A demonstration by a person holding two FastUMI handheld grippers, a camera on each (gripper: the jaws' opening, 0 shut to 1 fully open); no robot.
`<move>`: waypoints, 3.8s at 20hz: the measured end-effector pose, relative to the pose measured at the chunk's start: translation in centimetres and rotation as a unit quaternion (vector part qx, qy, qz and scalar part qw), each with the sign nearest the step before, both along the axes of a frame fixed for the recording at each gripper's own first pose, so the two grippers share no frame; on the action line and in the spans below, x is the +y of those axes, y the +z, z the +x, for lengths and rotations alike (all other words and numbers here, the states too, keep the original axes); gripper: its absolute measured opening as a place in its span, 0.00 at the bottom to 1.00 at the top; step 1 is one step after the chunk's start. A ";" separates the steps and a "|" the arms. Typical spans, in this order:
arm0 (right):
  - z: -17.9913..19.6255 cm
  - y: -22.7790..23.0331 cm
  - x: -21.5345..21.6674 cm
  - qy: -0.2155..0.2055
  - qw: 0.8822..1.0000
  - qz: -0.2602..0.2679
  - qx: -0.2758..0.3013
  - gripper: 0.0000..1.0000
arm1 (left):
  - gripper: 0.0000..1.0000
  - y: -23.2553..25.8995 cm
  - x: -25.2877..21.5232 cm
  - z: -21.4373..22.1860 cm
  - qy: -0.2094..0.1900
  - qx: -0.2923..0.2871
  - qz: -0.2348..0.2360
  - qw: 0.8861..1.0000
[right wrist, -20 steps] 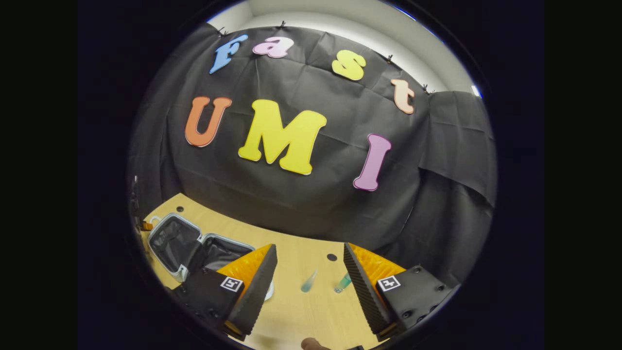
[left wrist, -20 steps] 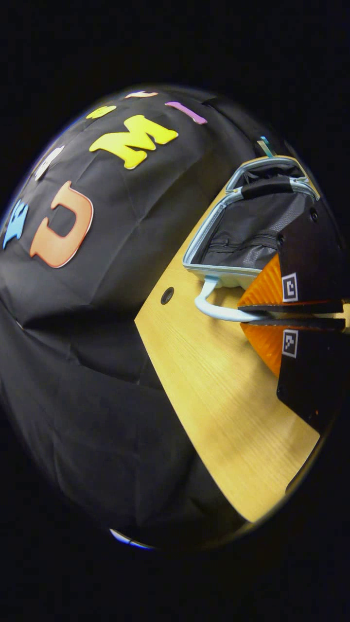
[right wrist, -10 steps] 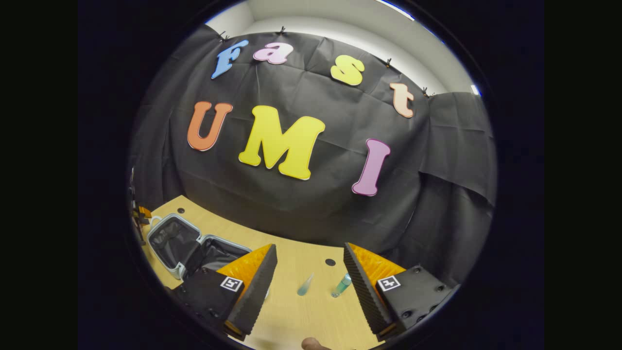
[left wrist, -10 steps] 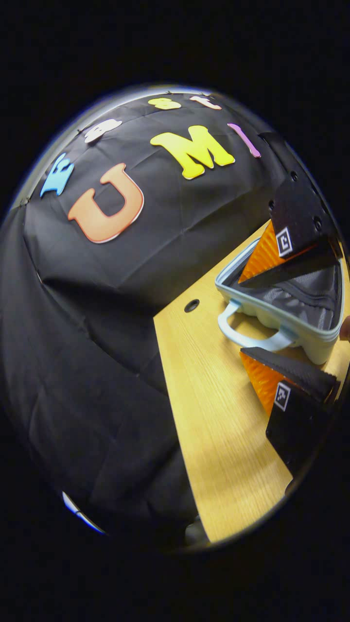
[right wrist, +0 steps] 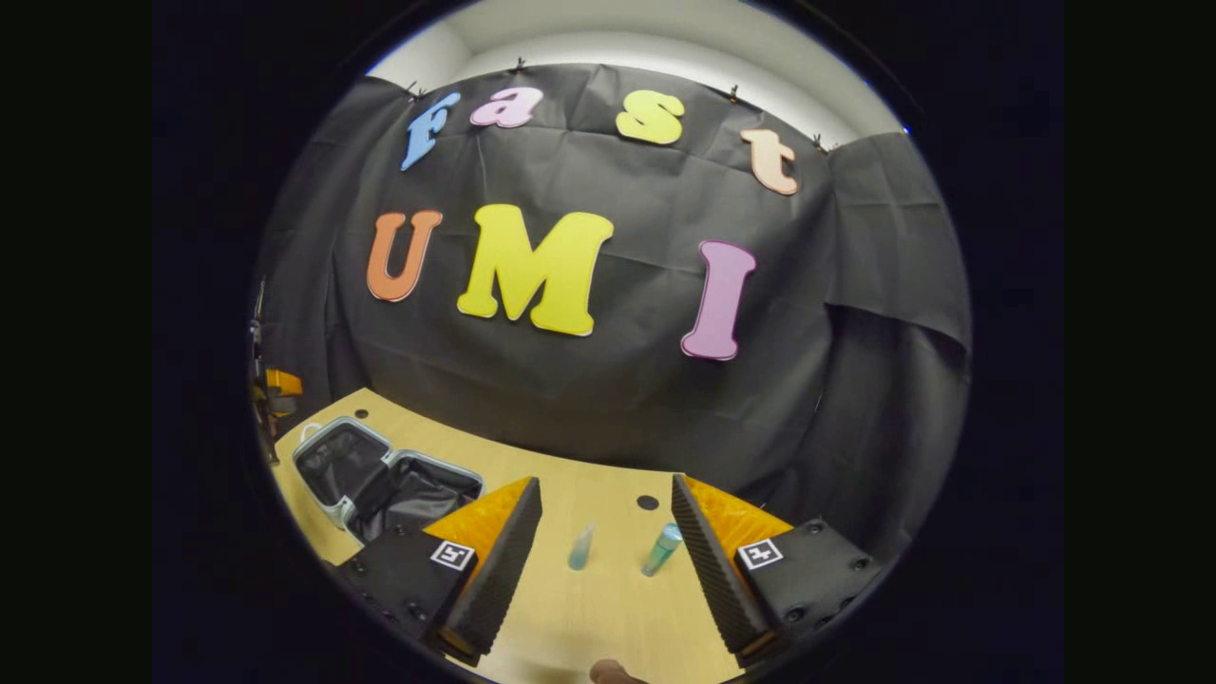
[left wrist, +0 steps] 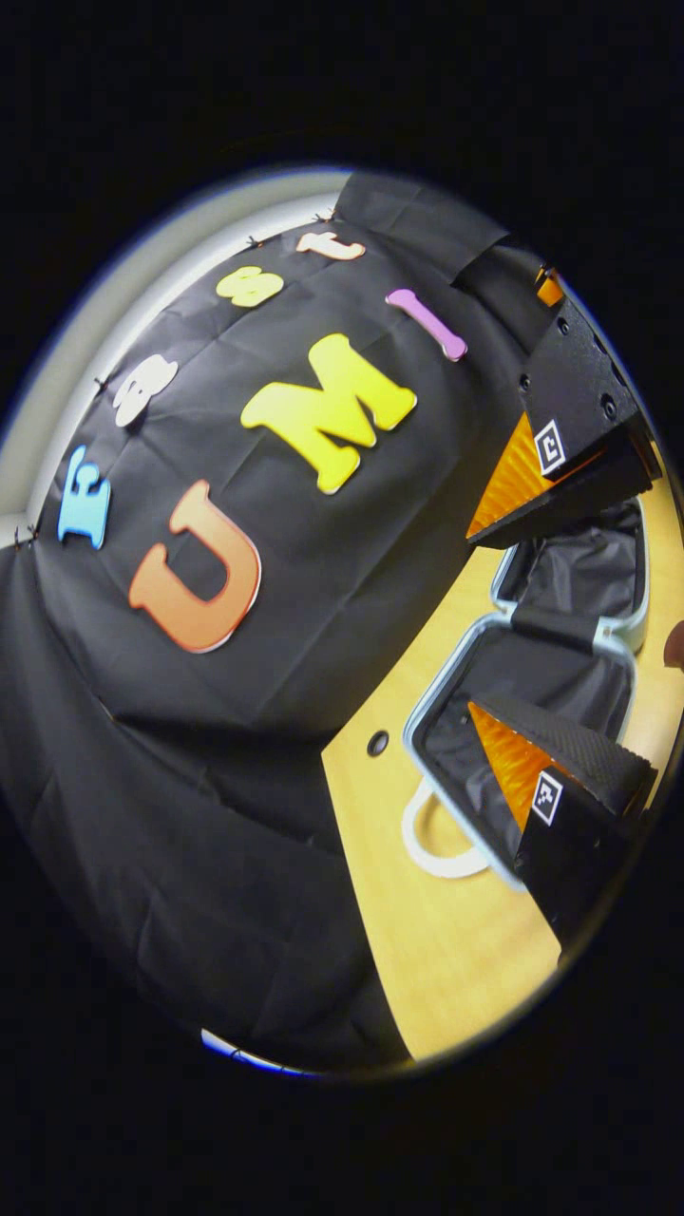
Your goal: First open the suitcase, pack the skin care products into it, and then close the suitcase.
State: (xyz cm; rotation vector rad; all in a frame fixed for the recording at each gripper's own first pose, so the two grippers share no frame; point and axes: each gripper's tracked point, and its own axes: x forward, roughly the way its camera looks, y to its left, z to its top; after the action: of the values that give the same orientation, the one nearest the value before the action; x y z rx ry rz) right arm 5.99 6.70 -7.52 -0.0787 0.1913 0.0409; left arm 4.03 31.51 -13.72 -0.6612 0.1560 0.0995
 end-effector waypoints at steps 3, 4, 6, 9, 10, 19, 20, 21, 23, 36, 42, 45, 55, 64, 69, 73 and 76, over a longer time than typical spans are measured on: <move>0.5 -1.5 -3.3 0.005 1.000 0.009 0.011 0.82 | 0.97 0.2 -6.9 0.1 -0.019 0.007 0.051 0.998; 0.5 -2.2 -4.3 0.007 1.000 0.012 0.015 0.82 | 0.96 0.1 -9.3 0.2 -0.031 0.013 0.067 0.997; 0.8 -3.2 -6.6 0.007 1.000 0.013 0.021 0.83 | 0.97 -0.5 -14.3 0.3 -0.058 0.025 0.095 0.993; 1.4 -5.3 -9.6 0.008 0.999 0.014 0.036 0.82 | 0.97 -1.7 -20.8 0.8 -0.097 0.042 0.121 0.987; 1.5 -6.2 -10.7 0.007 0.999 0.012 0.043 0.81 | 0.97 -2.1 -22.5 0.9 -0.106 0.045 0.124 0.986; 1.1 -13.2 -16.4 0.000 0.995 0.004 0.103 0.83 | 0.97 -9.5 -36.4 4.0 -0.208 0.110 0.176 0.956; 1.2 -13.9 -16.5 0.000 0.994 0.002 0.109 0.83 | 0.98 -10.5 -37.6 4.8 -0.220 0.114 0.184 0.951; 1.4 -14.4 -16.5 0.002 0.993 0.000 0.114 0.83 | 0.97 -11.4 -38.8 5.5 -0.229 0.117 0.196 0.946; 1.6 -15.4 -16.5 0.005 0.992 -0.004 0.122 0.81 | 0.97 -12.9 -41.0 6.6 -0.244 0.124 0.213 0.938; 5.4 -20.5 -15.9 0.008 0.987 -0.017 0.160 0.82 | 0.89 -20.3 -45.3 15.0 -0.231 0.173 0.259 0.922; 8.6 -22.2 -15.4 -0.004 0.985 0.006 0.170 0.82 | 0.69 -21.7 -45.8 15.8 -0.240 0.186 0.248 0.920; 9.8 -22.6 -15.1 -0.008 0.985 0.005 0.170 0.83 | 0.69 -21.5 -45.8 16.2 -0.252 0.178 0.241 0.920; 13.4 -25.2 -12.6 0.009 0.985 0.009 0.172 0.82 | 0.41 -17.6 -45.9 13.1 -0.292 0.160 0.197 0.922; 19.0 -29.4 -10.3 -0.006 0.984 0.027 0.177 0.76 | 0.40 -13.0 -39.4 5.3 -0.267 0.186 0.194 0.926; 19.4 -29.6 -9.6 -0.023 0.984 0.036 0.174 0.39 | 0.40 -12.1 -33.3 2.5 -0.241 0.209 0.214 0.923; 17.2 -28.8 -8.2 -0.014 0.982 0.023 0.188 0.35 | 0.40 -11.5 -27.7 2.1 -0.209 0.230 0.219 0.925; 13.9 -25.7 -6.3 -0.004 0.982 0.015 0.188 0.35 | 0.40 -11.1 -23.1 1.7 -0.192 0.243 0.223 0.924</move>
State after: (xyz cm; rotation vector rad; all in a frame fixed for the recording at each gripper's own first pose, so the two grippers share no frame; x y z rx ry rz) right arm 19.88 0.44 -33.27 -0.0401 0.5698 0.0502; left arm 5.71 8.46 -24.83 -0.1281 0.7187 -0.0821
